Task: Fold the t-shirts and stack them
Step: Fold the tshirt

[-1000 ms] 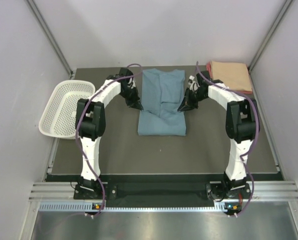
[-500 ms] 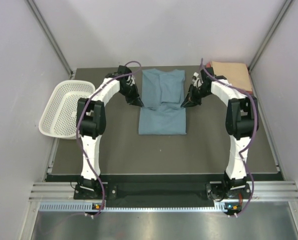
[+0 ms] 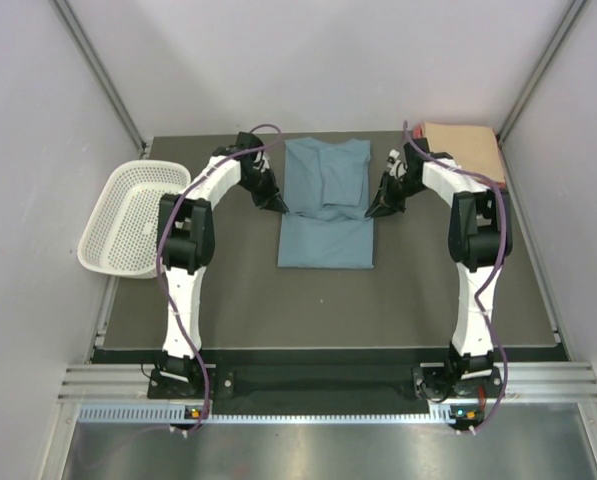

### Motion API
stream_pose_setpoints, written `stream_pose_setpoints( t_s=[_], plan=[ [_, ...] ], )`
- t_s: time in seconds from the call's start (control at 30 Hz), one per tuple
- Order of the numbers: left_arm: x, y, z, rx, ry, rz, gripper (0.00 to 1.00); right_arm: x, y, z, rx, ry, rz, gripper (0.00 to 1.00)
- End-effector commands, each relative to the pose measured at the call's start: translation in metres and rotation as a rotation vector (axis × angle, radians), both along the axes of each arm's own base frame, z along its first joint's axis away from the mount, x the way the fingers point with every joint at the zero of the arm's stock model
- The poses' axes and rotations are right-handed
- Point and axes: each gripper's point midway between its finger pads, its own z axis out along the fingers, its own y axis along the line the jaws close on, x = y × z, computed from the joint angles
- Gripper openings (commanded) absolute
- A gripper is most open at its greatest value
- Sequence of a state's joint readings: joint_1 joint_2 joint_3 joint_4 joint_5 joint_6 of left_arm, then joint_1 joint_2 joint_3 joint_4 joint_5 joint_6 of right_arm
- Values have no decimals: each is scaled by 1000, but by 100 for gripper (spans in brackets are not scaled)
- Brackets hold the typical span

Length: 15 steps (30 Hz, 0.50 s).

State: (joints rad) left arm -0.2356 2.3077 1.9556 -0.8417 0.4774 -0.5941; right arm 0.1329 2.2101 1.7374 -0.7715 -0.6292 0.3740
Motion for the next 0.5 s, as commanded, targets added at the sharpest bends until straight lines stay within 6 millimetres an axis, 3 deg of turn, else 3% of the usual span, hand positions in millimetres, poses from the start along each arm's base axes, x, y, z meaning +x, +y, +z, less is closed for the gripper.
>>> stream_pose_setpoints(
  t_s=[0.0, 0.33, 0.47],
  plan=[
    [19, 3, 17, -17, -63, 29, 0, 19, -5, 15, 11, -67, 1, 0],
    [24, 0, 29, -54, -85, 65, 0, 27, -8, 22, 38, -75, -24, 0],
    [25, -2, 22, -66, -65, 70, 0, 30, -11, 18, 45, -60, -41, 0]
  ],
)
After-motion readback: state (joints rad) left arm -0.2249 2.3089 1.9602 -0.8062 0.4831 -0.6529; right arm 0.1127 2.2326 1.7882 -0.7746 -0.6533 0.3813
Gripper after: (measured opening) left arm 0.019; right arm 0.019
